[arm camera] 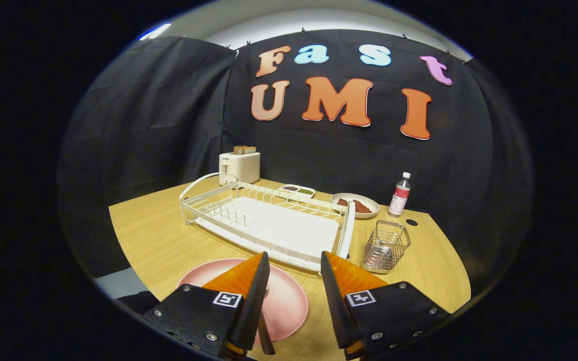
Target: Take the plate from the dish rack, then take the spoon from the basket and place it into the plate.
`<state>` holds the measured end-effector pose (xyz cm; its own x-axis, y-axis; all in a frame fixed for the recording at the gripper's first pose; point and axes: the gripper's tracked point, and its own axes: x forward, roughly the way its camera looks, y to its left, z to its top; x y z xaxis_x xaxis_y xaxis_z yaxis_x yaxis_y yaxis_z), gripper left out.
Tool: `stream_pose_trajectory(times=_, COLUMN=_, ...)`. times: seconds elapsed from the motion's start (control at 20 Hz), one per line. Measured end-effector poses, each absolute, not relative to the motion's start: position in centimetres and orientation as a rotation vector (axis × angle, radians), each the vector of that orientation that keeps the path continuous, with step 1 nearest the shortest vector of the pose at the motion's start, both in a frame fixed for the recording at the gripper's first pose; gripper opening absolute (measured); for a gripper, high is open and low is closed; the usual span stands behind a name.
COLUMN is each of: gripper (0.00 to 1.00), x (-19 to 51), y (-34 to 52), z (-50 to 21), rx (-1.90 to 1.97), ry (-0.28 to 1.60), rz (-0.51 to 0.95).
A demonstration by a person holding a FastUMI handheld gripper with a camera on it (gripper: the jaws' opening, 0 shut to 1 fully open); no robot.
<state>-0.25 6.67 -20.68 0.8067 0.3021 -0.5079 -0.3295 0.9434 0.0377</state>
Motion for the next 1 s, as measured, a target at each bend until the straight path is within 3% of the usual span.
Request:
stream_pose_trajectory(times=0.2, gripper=0.75, x=-0.1, y=6.6, z=-17.7, rx=-0.015, ry=0.481, rz=0.304)
stream_pose_trajectory(times=0.5, gripper=0.85, x=0.1, y=4.8, z=-12.8, rx=0.046, ry=0.405, rz=0.208)
stream_pose_trajectory(times=1.0, gripper=0.88, x=-1.5, y=4.1, z=-7.2, rx=0.079, ry=0.284, rz=0.090)
